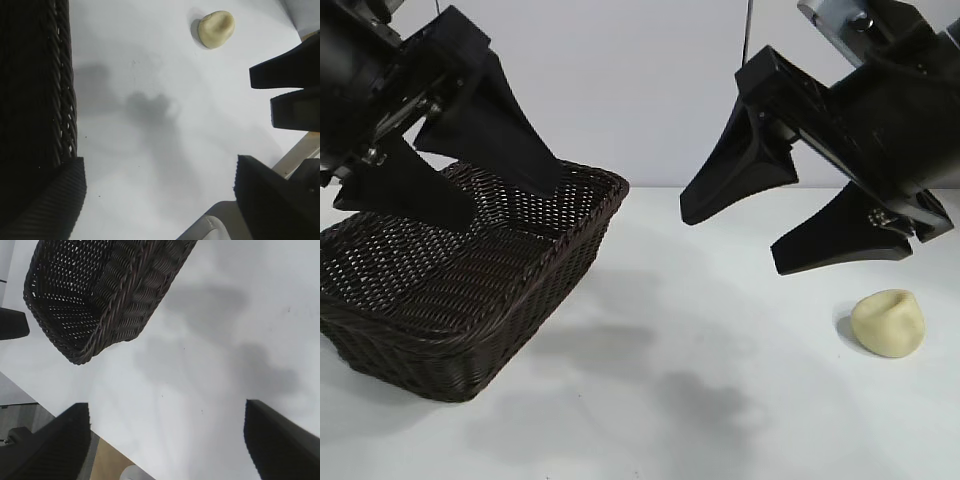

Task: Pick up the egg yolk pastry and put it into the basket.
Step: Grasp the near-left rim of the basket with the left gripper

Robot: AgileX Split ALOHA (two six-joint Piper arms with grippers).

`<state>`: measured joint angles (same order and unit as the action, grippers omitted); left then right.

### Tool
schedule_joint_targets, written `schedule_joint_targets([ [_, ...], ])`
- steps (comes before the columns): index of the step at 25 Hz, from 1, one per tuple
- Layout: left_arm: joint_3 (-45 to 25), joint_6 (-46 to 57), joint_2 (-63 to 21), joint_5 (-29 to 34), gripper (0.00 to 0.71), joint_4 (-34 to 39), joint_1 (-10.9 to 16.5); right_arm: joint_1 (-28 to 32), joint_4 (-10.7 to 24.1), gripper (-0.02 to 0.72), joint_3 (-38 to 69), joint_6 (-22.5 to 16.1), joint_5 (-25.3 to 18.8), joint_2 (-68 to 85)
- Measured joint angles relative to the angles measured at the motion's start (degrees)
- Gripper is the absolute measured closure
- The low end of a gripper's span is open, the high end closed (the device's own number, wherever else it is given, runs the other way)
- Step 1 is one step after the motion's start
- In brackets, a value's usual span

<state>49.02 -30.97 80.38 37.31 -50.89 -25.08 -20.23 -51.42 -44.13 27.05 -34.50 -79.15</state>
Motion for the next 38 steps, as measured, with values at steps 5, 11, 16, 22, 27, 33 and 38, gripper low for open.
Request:
schedule_joint_targets([
  [5, 1.7, 18.1, -2.5, 0.1, 0.121, 9.7, 0.0, 0.0, 0.0, 0.102, 0.0, 0.0, 0.0, 0.0],
  [11, 2.5, 49.7, -2.8, 1.8, 0.121, 32.7, 0.0, 0.0, 0.0, 0.102, 0.0, 0.0, 0.0, 0.0],
  [16, 2.5, 69.7, -2.8, 2.2, 0.121, 46.4, 0.1, 0.0, 0.0, 0.102, 0.0, 0.0, 0.1, 0.0],
  [22, 2.3, 85.1, -2.8, 3.1, 0.121, 54.8, 0.1, 0.0, 0.0, 0.102, 0.0, 0.0, 0.1, 0.0],
  [27, 2.3, 90.1, -0.7, 3.8, 0.121, 56.6, 0.2, 0.0, 0.0, 0.102, 0.0, 0.0, 0.1, 0.0],
  [33, 2.3, 91.3, 5.3, 4.5, 0.121, 54.6, 0.2, 0.0, 0.0, 0.102, 0.0, 0.0, 0.1, 0.0],
  [38, 2.3, 93.3, 5.9, 4.6, 0.121, 56.8, 0.2, 0.0, 0.0, 0.102, 0.0, 0.0, 0.1, 0.0],
])
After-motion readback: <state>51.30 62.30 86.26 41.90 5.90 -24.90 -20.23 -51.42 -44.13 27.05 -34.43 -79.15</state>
